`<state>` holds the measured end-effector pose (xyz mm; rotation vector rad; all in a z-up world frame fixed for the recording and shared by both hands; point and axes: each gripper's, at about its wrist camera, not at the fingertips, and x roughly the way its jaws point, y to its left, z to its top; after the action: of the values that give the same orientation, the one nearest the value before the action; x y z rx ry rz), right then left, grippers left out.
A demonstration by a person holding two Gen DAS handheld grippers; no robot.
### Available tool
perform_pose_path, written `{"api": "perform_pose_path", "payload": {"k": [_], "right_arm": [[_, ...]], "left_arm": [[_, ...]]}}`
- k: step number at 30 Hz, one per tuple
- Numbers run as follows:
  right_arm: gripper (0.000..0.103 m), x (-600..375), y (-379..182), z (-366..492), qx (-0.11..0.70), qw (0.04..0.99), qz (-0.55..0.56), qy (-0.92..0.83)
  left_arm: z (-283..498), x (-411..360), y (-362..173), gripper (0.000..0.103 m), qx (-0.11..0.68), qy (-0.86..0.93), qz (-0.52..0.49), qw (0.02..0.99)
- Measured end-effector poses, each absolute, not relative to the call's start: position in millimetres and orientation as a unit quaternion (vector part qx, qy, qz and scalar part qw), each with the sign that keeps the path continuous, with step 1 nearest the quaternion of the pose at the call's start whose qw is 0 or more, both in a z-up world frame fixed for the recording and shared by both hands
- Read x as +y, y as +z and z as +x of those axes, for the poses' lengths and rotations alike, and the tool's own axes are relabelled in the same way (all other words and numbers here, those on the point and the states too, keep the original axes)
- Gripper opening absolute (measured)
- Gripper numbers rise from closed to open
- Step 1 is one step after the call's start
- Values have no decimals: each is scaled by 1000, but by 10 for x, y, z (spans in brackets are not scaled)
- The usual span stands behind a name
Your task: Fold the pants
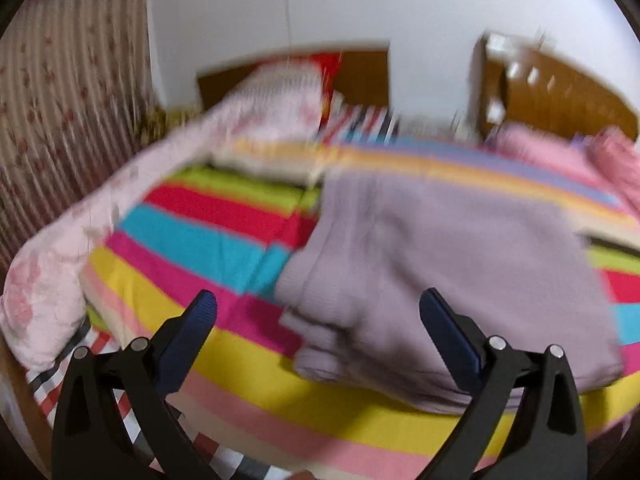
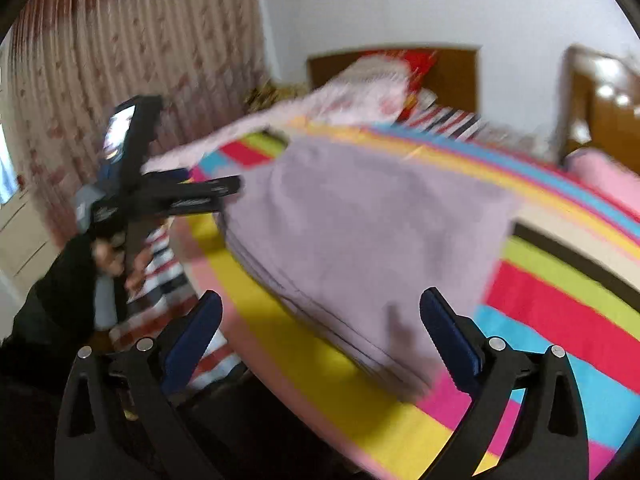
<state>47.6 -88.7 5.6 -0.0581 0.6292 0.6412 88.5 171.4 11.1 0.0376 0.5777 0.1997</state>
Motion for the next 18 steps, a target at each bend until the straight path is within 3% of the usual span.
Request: {"api": "perform_pose_path", "payload": {"k": [6, 12, 18], "right_arm": [[98, -1207, 136, 9, 240, 953, -7, 185], [98, -1313, 104, -142, 200, 971, -23, 125], [98, -1516, 65, -88, 197, 974, 24, 107]], "left_arm": [[54, 1135, 521, 102, 126, 85, 22, 988], [-179, 632, 424, 102, 119, 33, -2, 992], [-195, 294, 299, 102, 145, 19, 46, 988]]}}
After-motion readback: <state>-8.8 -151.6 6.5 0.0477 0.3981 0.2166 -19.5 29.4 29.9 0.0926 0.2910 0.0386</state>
